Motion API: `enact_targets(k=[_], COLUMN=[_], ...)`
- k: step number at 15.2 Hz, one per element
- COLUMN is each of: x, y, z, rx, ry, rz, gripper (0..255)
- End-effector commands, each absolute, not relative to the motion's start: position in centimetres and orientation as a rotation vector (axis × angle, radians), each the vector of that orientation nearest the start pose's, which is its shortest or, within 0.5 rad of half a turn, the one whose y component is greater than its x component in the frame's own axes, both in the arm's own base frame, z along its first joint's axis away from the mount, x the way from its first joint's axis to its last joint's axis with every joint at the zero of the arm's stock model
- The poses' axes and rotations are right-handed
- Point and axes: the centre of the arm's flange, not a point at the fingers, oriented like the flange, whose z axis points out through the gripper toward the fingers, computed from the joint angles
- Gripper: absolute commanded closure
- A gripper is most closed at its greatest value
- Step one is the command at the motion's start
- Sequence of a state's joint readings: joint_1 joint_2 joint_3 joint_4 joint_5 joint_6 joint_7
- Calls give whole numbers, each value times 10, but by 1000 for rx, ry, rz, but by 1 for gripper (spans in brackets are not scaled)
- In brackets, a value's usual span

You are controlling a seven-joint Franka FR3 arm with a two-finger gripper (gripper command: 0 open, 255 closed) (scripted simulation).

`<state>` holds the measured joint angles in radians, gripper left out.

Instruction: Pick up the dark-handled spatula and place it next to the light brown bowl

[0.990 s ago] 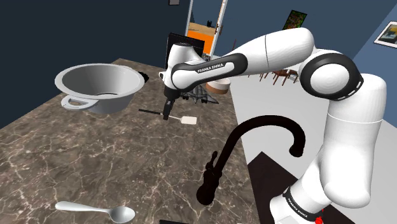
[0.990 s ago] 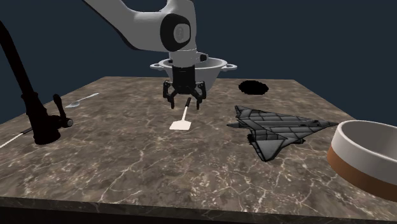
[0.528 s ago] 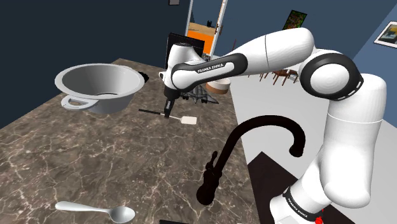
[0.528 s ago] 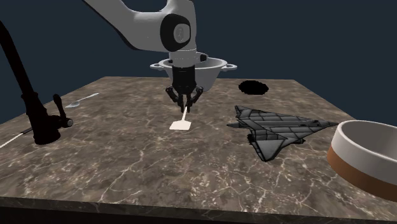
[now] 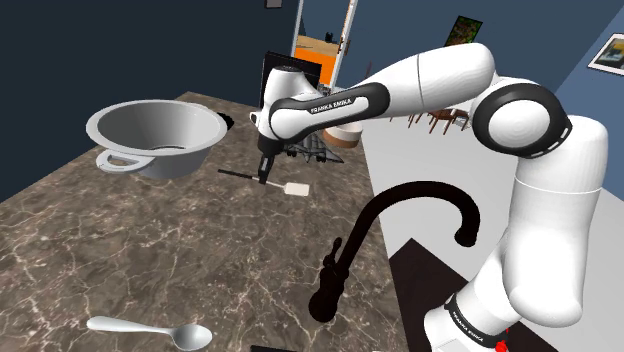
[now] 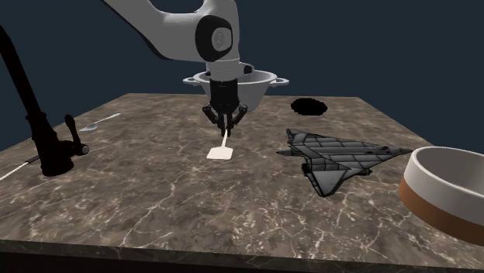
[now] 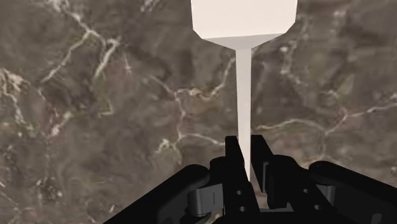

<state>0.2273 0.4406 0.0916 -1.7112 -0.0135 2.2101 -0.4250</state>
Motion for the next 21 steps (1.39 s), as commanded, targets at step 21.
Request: enact_targets(k=[21], x=[638], y=[204], z=[455], rx=[-2904], ry=[-1129], rz=[-96], gripper=[255])
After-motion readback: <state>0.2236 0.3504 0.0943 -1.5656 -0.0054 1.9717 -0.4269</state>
